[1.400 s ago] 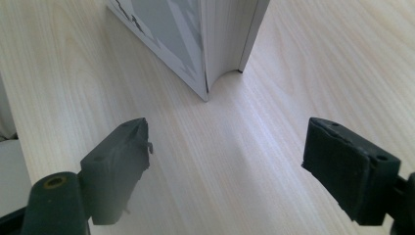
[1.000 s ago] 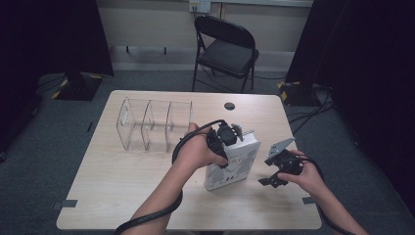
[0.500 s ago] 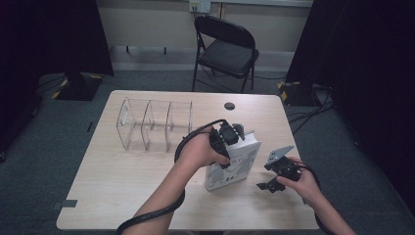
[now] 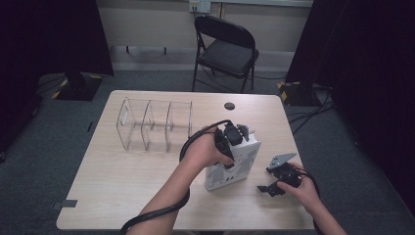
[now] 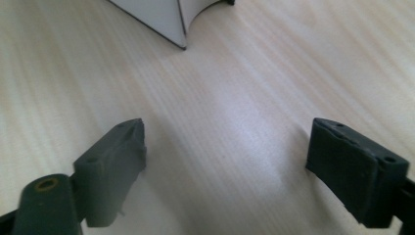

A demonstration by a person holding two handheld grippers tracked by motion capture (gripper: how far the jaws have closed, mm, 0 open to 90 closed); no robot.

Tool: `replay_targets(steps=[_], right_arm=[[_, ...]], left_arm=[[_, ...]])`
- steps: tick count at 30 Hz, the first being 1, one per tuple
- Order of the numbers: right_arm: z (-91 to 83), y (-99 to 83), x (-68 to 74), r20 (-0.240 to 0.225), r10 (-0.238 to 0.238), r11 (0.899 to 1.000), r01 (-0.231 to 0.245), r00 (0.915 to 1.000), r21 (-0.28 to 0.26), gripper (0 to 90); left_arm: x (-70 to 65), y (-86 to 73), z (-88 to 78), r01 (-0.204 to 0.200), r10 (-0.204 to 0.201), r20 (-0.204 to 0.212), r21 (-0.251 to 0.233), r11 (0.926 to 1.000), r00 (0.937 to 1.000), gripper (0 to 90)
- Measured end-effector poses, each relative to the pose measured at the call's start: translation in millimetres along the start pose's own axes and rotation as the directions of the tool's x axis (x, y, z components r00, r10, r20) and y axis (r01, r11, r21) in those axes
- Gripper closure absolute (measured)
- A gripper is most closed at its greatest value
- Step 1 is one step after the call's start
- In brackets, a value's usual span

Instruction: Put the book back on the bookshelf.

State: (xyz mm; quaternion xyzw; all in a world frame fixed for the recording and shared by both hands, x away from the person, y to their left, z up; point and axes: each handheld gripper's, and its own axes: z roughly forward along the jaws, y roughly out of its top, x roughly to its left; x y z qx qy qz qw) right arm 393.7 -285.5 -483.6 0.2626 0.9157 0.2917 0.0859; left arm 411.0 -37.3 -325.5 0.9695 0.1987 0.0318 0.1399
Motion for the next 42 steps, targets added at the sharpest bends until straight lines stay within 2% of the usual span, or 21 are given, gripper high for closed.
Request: replay_targets(steps=[3,5,8,10,11,13,16,19,20,22,24,26,31,33,36,37,42], right_arm=[[0.9,-2.0,0.7,0.002,0.019,1.0,-0.019,0.9998,-0.022,13.0],[1.0,-3.1,1.5,0.021,0.027,0.999,-0.027,0.9994,-0.032,13.0],[2.2,-7.3,3.2,0.037,0.052,0.996,-0.049,0.998,-0.077,12.5],[3.3,-11.6,5.1,0.051,0.074,0.991,-0.067,0.996,-0.118,12.5],[3.5,-13.6,6.9,0.064,0.099,0.987,-0.089,0.9931,-0.136,12.5],[5.0,-16.2,9.1,0.075,0.114,0.98,-0.1,0.9907,-0.171,12.4],[6.9,-18.9,11.5,0.09,0.138,0.971,-0.117,0.9863,-0.207,12.2],[6.8,-18.8,11.7,0.093,0.141,0.971,-0.119,0.9856,-0.206,12.2],[6.9,-18.8,11.7,0.094,0.141,0.971,-0.12,0.9855,-0.206,12.2],[6.9,-18.8,11.8,0.094,0.141,0.971,-0.12,0.9854,-0.206,12.2],[6.9,-18.8,11.8,0.094,0.142,0.971,-0.12,0.9854,-0.206,12.2],[6.9,-18.7,12.0,0.095,0.145,0.971,-0.123,0.9849,-0.207,12.1],[6.9,-18.7,11.9,0.095,0.144,0.971,-0.122,0.985,-0.207,12.2],[6.9,-18.7,12.0,0.095,0.144,0.971,-0.122,0.985,-0.207,12.2],[6.9,-18.7,11.9,0.095,0.144,0.971,-0.122,0.985,-0.207,12.2],[6.9,-18.7,11.9,0.095,0.144,0.971,-0.122,0.9851,-0.207,12.2],[6.9,-18.7,11.9,0.095,0.143,0.971,-0.121,0.9851,-0.207,12.2]], left_arm=[[-0.6,1.1,0.4,0.005,-0.005,-0.01,0.025,0.9997,0.9999,41.1],[-1.6,1.8,0.8,0.003,-0.003,-0.013,0.033,0.9994,0.9999,41.1],[-1.2,1.7,2.2,0.022,-0.021,-0.006,0.044,0.9988,0.9998,39.5],[-1.5,1.8,2.3,0.025,-0.025,0.002,0.047,0.9986,0.9997,39.5],[-1.4,1.7,2.3,0.028,-0.028,0.003,0.046,0.9985,0.9996,39.1],[0.6,1.4,1.9,0.033,-0.034,0.012,0.049,0.9983,0.9994,38.5],[2.1,-0.3,2.6,0.055,-0.056,0.032,0.026,0.9981,0.9979,36.0],[1.2,-0.4,2.2,0.047,-0.048,0.032,0.027,0.9985,0.9983,35.9],[0.6,-0.1,2.5,0.036,-0.037,0.032,0.034,0.9988,0.9988,37.0],[-0.3,0.6,2.8,0.04,-0.041,0.036,0.04,0.9984,0.9985,40.0],[-1.1,1.0,2.5,0.024,-0.026,0.027,0.053,0.9983,0.9993,41.9],[-2.8,1.9,1.6,0.018,-0.017,-0.006,0.069,0.9975,0.9998,43.8],[-4.3,2.0,-1.3,0.053,-0.053,-0.004,0.073,0.9959,0.9986,48.6],[-5.6,1.3,-3.2,0.093,-0.093,-0.002,0.069,0.9933,0.9957,50.6],[-4.9,0.4,-4.4,0.114,-0.114,-0.007,0.073,0.9908,0.9935,51.6],[-4.0,0.1,-5.0,0.108,-0.107,-0.009,0.081,0.9909,0.9942,51.7],[-5.2,-3.4,-6.7,0.163,-0.163,-0.007,0.073,0.9839,0.9865,52.2]])
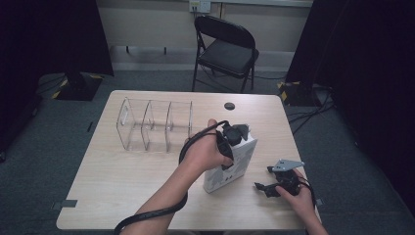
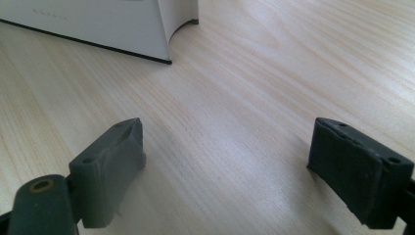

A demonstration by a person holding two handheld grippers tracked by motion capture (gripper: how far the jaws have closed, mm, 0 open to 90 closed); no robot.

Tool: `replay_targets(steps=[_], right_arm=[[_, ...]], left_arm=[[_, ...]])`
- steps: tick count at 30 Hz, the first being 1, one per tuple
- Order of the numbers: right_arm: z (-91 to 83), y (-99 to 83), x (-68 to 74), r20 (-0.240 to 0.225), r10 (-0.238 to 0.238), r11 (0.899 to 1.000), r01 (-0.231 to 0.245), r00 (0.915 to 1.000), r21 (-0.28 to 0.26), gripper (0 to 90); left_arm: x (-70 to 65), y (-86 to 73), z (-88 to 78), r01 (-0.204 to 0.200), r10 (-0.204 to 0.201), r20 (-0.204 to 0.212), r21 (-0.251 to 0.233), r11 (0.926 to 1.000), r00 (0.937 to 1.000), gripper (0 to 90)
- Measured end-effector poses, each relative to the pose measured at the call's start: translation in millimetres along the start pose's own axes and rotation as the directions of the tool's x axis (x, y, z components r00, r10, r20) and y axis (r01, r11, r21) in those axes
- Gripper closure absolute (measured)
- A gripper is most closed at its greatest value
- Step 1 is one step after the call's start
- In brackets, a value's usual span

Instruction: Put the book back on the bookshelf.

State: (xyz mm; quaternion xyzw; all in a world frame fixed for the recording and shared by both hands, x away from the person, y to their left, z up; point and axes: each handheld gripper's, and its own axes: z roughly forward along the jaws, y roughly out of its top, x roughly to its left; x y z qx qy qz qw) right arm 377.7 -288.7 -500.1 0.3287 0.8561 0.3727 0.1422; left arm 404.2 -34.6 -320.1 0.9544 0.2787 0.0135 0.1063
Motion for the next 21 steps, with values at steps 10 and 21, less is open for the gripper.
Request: replay_targets(steps=[10,21], right_arm=[[-0.3,-0.2,0.3,0.0,0.002,1.0,-0.002,1.0,0.001,12.2],[-0.9,-0.5,0.5,-0.001,0.0,1.0,0.0,1.0,0.004,12.2]], left_arm=[[4.3,-9.5,-11.8,0.07,-0.07,0.005,0.05,0.9963,0.9975,52.5],[14.8,-25.4,-26.8,0.166,-0.166,-0.009,0.038,0.9853,0.9861,52.6]])
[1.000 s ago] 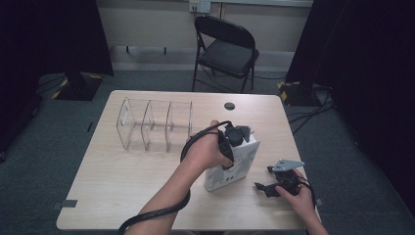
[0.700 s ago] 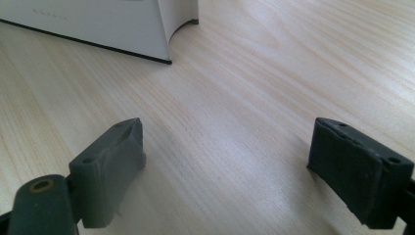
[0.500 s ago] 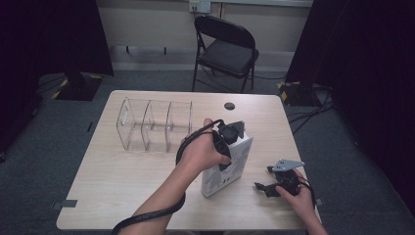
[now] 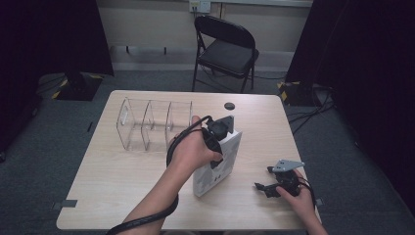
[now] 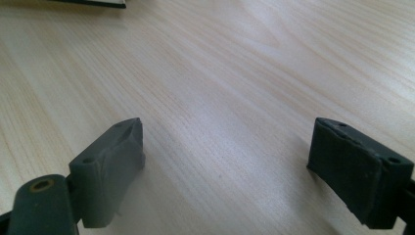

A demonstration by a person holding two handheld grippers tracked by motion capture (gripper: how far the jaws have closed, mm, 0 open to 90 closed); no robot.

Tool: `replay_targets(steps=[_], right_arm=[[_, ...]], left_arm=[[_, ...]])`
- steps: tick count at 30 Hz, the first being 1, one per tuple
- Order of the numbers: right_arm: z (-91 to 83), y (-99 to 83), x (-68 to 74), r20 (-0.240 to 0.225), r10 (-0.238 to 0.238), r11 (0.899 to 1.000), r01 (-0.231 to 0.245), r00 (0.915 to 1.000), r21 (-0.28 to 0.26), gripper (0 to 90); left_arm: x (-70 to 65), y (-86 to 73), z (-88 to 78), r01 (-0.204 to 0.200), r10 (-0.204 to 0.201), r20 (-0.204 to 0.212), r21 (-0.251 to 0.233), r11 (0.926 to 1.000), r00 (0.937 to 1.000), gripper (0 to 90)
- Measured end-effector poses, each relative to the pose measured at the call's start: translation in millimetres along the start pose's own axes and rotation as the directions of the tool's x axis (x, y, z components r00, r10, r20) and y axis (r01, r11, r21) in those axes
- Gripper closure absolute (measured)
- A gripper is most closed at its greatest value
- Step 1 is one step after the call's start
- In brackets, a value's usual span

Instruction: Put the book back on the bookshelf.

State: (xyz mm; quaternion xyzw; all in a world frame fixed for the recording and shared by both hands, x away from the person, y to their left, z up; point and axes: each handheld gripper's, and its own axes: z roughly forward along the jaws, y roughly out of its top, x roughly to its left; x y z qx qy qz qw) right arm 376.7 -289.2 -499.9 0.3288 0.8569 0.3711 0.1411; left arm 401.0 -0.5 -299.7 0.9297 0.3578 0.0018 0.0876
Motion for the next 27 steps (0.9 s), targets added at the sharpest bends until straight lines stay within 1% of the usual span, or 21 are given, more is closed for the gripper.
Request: replay_targets(steps=[5,7,8,9,11,14,16,19,21,22,23,24,25,27], right_arm=[[0.0,0.0,0.1,0.0,0.002,1.0,-0.002,1.0,0.001,12.2],[-0.2,0.1,0.0,0.0,0.0,1.0,0.0,1.0,0.003,12.2],[-0.1,0.0,0.0,-0.001,0.0,1.0,0.0,1.0,0.001,12.2],[-0.1,0.0,0.0,-0.001,-0.001,1.0,0.001,1.0,0.0,12.2],[-0.1,0.0,0.0,-0.001,0.0,1.0,0.0,1.0,0.001,12.3],[0.0,0.0,0.0,0.0,0.001,1.0,-0.001,1.0,0.0,12.2],[-0.1,0.0,0.1,0.0,0.002,1.0,-0.002,1.0,0.001,12.2],[-0.1,0.0,0.0,-0.001,0.001,1.0,-0.001,1.0,0.001,12.2],[-0.2,0.0,0.0,0.001,0.0,1.0,0.0,1.0,0.002,12.2],[-0.1,0.0,0.1,0.001,0.0,1.0,0.0,1.0,0.0,12.2],[-0.1,0.0,0.1,0.0,0.002,1.0,-0.002,1.0,0.001,12.3],[-0.1,0.0,0.1,0.0,0.002,1.0,-0.002,1.0,0.001,12.3],[0.0,0.0,0.1,0.0,0.001,1.0,-0.001,1.0,0.0,12.2],[-0.2,0.1,0.1,0.002,0.002,1.0,-0.002,1.0,0.002,12.2]], left_arm=[[5.3,-6.3,-6.1,0.022,-0.022,-0.003,-0.003,0.9998,0.9998,52.6],[6.6,-8.4,-7.4,0.043,-0.043,-0.003,-0.004,0.9991,0.9991,52.6],[8.0,-9.8,-8.7,0.035,-0.035,-0.009,0.004,0.9994,0.9994,52.6],[7.8,-10.5,-8.2,0.051,-0.051,-0.007,-0.01,0.9986,0.9987,52.6],[9.9,-12.3,-9.4,0.045,-0.045,-0.012,-0.005,0.999,0.9989,52.6],[13.0,-15.4,-11.2,0.077,-0.077,-0.003,-0.012,0.997,0.997,52.7],[14.3,-16.9,-12.2,0.07,-0.07,-0.003,-0.012,0.9975,0.9975,52.7],[15.0,-19.3,-14.6,0.074,-0.074,-0.016,-0.014,0.9972,0.9971,52.7],[16.5,-20.6,-15.7,0.075,-0.076,-0.015,-0.018,0.997,0.997,52.7],[17.6,-23.5,-16.6,0.096,-0.096,-0.01,-0.041,0.9946,0.9953,52.7],[19.4,-25.0,-18.2,0.104,-0.104,-0.007,-0.038,0.9938,0.9945,52.7],[19.9,-25.9,-18.5,0.108,-0.108,-0.005,-0.042,0.9932,0.9941,52.7],[21.0,-26.8,-19.5,0.104,-0.105,-0.007,-0.036,0.9939,0.9945,52.7],[22.5,-29.7,-19.8,0.116,-0.116,-0.006,-0.041,0.9924,0.9932,52.7]])
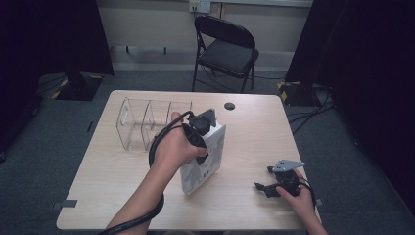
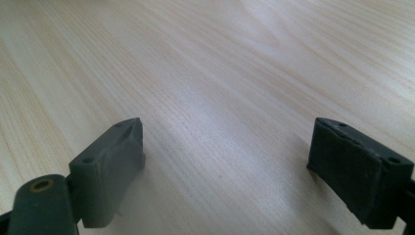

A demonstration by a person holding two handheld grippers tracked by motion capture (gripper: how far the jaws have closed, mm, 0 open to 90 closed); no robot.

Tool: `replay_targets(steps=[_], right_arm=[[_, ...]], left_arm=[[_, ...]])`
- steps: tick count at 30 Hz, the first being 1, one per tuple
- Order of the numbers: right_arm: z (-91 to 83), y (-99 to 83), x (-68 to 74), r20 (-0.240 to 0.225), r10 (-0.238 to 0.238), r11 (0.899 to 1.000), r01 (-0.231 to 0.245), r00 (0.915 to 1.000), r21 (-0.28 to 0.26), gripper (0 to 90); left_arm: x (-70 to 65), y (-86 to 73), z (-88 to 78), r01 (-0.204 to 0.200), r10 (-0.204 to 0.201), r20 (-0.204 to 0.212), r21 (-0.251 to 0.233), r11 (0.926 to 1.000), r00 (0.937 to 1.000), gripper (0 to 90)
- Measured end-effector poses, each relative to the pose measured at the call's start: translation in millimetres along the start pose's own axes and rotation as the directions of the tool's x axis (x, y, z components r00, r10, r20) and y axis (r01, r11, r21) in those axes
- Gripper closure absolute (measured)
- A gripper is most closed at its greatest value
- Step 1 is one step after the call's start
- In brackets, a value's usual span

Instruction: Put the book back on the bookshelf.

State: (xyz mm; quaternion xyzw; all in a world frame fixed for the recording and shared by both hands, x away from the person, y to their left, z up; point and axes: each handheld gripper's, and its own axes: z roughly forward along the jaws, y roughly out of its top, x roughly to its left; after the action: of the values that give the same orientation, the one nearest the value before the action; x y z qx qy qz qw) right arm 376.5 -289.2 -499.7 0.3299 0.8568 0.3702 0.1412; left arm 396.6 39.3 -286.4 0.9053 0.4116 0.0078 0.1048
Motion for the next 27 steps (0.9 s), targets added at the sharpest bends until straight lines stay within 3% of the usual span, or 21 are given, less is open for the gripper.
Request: replay_targets(steps=[27], right_arm=[[0.3,-0.1,-0.2,-0.002,-0.002,1.0,0.002,1.0,-0.003,12.2]], left_arm=[[28.3,-30.7,-9.5,0.07,-0.07,-0.018,0.012,0.9975,0.9974,52.8]])
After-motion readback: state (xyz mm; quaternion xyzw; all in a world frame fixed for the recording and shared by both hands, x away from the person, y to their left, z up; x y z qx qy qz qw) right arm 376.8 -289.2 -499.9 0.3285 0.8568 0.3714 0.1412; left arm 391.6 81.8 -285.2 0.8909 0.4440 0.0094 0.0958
